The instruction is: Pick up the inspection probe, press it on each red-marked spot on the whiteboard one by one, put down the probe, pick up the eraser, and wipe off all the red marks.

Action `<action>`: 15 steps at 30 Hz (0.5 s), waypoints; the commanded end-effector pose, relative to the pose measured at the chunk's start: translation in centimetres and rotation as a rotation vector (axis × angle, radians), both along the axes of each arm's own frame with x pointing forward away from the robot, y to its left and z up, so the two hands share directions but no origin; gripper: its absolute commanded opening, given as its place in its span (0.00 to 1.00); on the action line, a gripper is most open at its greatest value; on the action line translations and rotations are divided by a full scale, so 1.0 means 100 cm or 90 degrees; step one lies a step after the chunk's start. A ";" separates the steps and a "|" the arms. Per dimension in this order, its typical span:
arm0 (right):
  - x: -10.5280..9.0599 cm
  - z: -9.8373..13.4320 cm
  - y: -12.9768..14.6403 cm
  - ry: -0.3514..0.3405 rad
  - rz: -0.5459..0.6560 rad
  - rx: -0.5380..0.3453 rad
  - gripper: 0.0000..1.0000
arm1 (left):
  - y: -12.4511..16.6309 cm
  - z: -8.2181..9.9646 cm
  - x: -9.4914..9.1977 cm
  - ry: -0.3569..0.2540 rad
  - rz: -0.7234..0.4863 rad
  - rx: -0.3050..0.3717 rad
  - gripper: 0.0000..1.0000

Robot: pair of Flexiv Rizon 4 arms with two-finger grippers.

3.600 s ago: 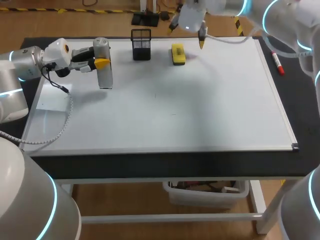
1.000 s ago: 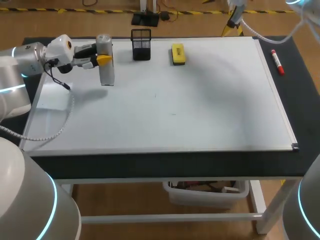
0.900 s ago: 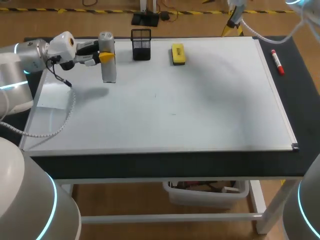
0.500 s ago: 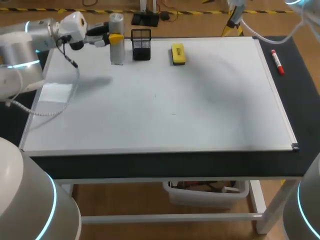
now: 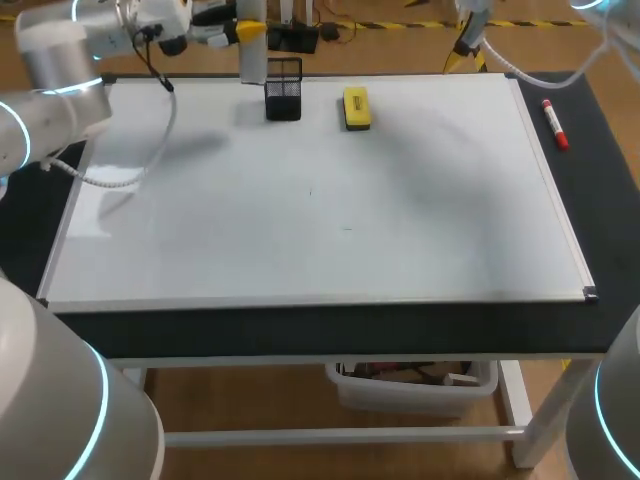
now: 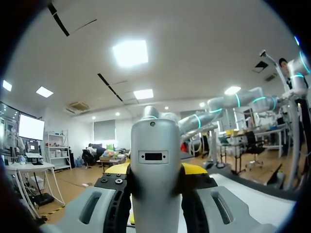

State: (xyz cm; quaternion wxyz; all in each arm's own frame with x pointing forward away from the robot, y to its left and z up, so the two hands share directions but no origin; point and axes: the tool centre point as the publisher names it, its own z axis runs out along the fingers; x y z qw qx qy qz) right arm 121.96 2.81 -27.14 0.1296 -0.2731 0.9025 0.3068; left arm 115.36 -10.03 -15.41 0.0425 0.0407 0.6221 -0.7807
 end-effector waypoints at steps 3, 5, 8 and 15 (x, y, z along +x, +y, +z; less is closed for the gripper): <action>-0.003 0.003 0.000 -0.002 -0.001 -0.005 1.00 | -0.010 0.004 0.019 -0.012 -0.070 -0.011 0.00; -0.003 0.003 0.000 -0.002 -0.001 -0.005 1.00 | -0.014 0.005 0.025 -0.013 -0.072 -0.011 0.00; -0.003 0.003 0.000 -0.002 -0.001 -0.005 1.00 | -0.021 0.004 0.030 -0.010 -0.076 -0.013 0.00; -0.003 0.003 0.000 -0.002 -0.001 -0.005 1.00 | -0.033 -0.002 0.042 -0.007 -0.088 -0.017 0.00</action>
